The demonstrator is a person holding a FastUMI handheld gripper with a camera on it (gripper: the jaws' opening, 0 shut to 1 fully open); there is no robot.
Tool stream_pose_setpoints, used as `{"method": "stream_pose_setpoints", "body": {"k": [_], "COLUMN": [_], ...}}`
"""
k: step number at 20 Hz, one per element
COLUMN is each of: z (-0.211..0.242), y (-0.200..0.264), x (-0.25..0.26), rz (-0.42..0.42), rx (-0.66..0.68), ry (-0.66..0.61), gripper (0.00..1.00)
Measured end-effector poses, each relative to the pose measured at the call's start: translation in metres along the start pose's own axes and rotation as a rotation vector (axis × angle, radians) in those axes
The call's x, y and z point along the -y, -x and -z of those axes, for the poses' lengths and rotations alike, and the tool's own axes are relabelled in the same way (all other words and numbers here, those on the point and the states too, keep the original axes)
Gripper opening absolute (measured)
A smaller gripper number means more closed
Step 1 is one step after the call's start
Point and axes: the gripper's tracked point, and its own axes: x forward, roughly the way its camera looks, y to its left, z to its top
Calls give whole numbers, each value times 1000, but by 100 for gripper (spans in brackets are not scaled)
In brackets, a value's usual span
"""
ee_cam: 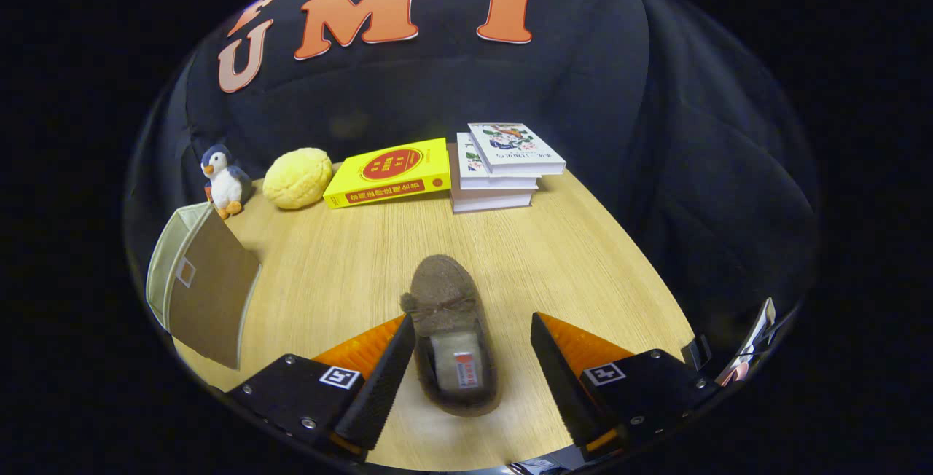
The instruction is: Open the storage box then place both shoes into the box .Put the left shoe in first, then the right shoe, with the right side of both shoes facing outward in a uniform manner.
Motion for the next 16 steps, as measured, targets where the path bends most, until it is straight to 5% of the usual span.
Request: {"method": "stream_pose_setpoints", "body": {"k": [5,16], "z": [32,44], "y": [-37,-92], "x": [11,2], "rz": [-17,15], "rx": [-68,-123], "ry": [7,11], "gripper": [77,15]}}
